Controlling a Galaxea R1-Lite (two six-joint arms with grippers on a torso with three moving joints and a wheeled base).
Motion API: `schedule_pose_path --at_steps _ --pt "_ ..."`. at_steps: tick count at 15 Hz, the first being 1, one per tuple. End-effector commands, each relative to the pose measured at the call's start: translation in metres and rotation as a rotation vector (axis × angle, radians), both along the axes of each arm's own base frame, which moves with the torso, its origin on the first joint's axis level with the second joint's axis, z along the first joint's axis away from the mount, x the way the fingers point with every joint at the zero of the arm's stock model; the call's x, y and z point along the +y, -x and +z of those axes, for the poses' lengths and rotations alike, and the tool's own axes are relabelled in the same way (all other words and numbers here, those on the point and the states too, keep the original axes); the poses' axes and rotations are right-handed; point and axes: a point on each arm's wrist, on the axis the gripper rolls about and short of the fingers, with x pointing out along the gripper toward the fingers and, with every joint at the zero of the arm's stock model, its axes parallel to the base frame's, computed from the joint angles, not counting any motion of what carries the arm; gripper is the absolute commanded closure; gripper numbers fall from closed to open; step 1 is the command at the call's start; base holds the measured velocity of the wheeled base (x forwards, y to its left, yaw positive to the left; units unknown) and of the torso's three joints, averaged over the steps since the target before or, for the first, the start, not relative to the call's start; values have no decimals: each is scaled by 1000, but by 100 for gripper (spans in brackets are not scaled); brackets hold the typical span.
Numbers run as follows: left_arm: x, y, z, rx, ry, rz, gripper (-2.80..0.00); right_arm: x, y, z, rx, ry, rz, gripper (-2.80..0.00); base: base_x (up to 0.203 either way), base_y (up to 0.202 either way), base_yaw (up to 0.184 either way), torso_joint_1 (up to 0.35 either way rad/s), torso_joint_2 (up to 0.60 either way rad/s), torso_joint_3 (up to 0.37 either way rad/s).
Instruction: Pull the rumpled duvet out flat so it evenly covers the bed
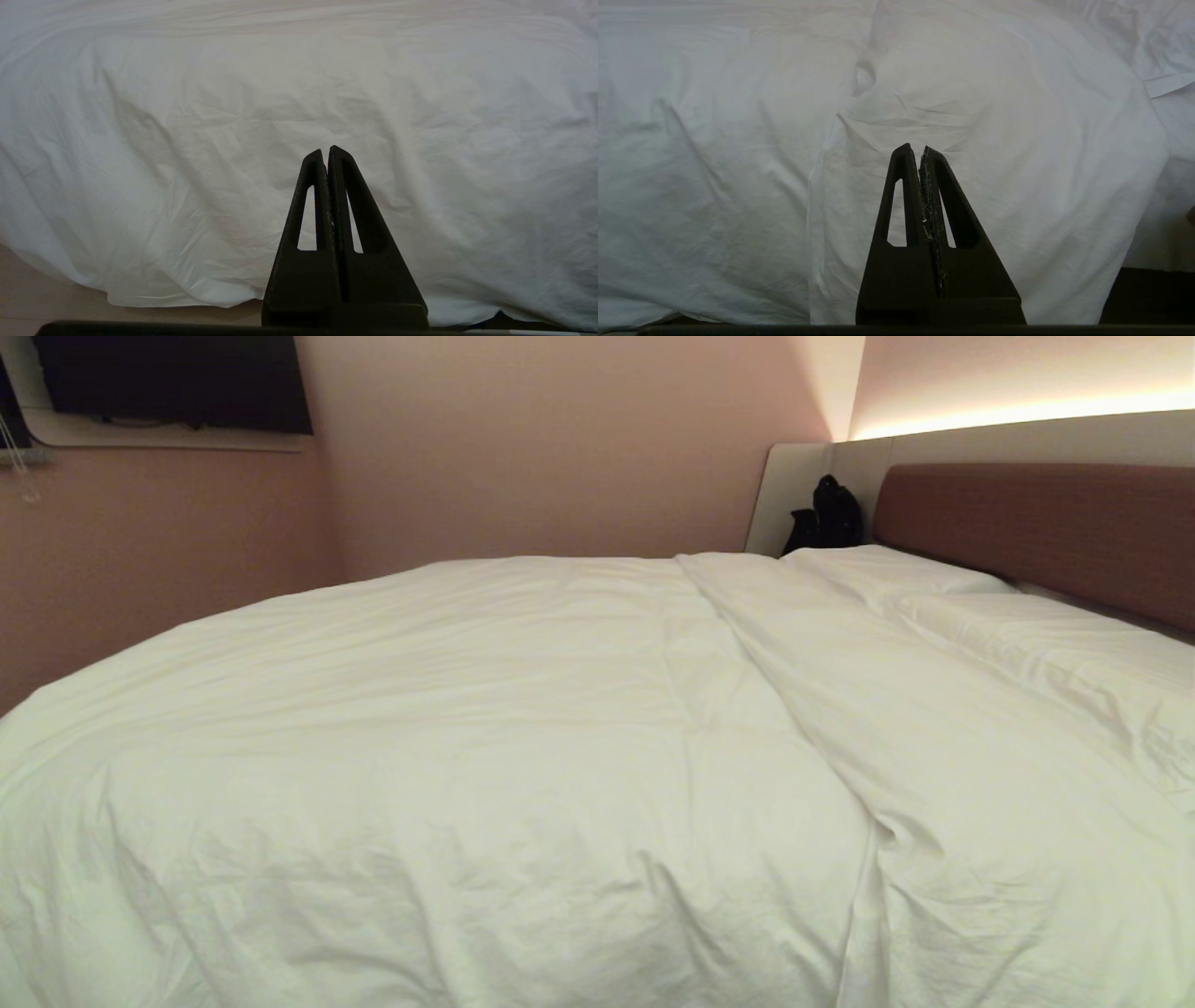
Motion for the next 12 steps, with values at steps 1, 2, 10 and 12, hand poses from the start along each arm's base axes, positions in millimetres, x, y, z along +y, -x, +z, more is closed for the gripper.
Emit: schedule_pose_path --at_steps 1,2,10,12 --pt "0 0 0 1 0 0 0 0 0 -1 1 -29 -1 0 0 0 0 0 0 0" --pt "0 0 0 1 0 0 0 0 0 -1 0 -29 -1 0 0 0 0 0 0 0" --pt "0 0 0 1 -2 0 0 0 0 -1 -1 -29 -1 0 0 0 0 0 0 0" --pt "0 0 0 1 -2 0 0 0 0 -1 -1 -29 -1 0 0 0 0 0 0 0"
